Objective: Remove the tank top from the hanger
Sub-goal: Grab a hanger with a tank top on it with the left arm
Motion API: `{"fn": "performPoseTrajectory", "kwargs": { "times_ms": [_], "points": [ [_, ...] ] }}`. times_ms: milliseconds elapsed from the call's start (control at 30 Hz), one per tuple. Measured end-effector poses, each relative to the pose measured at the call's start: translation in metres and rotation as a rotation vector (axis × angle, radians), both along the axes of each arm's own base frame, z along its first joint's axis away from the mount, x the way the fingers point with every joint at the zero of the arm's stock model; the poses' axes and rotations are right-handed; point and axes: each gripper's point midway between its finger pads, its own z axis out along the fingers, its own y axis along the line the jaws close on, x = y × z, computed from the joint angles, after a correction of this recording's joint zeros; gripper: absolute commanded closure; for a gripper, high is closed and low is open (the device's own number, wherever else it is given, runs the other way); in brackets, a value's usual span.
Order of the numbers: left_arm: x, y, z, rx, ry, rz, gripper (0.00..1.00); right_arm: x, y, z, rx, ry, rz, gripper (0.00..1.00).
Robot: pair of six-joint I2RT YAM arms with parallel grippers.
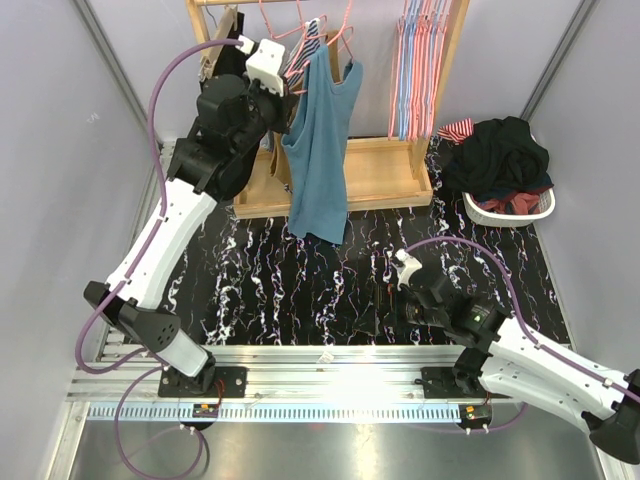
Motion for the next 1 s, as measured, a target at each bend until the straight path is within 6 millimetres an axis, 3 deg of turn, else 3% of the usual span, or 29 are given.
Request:
{"fn": "performPoseTrajectory", "kwargs": {
  "times_ms": [500,567,633,733,1000],
  "points": [
    [-0.010,0.005,-0.017,-0.021,-0.014,-0.001,1.00,0.001,0.001,0.000,0.001,0.000,0.002,0.00],
    [-0.011,0.005,-0.012,-0.028,-0.018,-0.001,0.92,0.001,0.001,0.000,0.001,-0.001,0.001,0.00],
    [-0.009,0.003,-0.003,-0.034,-0.021,-0.002,0.72,0.001,0.001,0.000,0.001,-0.001,0.001,0.00],
    [-0.011,0.002,0.009,-0.044,-0.029,-0.010,0.58,0.000,0.001,-0.001,0.003,-0.001,0.001,0.01],
    [-0.015,-0.008,0.005,0.012,0.079,-0.071,0.45,-0.002,-0.002,-0.011,-0.009,0.015,-0.003,0.00]
  ]
}}
